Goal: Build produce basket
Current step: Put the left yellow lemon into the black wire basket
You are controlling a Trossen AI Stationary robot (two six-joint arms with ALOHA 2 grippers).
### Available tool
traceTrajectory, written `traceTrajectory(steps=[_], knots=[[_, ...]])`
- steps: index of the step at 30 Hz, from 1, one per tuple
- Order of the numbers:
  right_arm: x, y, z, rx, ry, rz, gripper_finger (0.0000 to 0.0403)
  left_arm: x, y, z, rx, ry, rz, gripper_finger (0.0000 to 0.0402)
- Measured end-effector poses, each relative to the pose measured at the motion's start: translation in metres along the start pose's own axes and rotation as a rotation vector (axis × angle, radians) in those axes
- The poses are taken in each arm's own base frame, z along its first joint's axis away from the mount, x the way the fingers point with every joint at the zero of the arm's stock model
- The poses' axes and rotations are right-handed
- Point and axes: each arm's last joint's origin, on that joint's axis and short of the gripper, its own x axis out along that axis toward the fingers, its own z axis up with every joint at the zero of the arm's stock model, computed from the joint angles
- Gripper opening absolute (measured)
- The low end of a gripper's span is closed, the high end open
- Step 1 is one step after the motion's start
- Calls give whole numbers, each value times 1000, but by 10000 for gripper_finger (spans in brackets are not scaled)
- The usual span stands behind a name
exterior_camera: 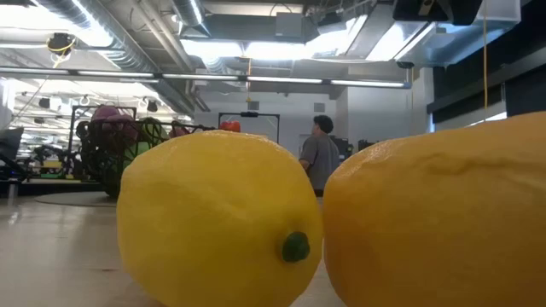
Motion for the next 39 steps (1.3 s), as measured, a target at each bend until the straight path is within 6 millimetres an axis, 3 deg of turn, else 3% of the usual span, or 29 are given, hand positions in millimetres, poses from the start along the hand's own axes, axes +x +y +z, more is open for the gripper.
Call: traceTrajectory(steps=[19,27,39], knots=[[-1,3,4,1,-61,5,136,0,-1,0,-13,9,-33,90],[-1,4,7,-3,-85,24,136,0,0,0,-162,3,-12,90],[-1,7,9,-9,-113,46,136,0,0,0,-214,0,-3,100]])
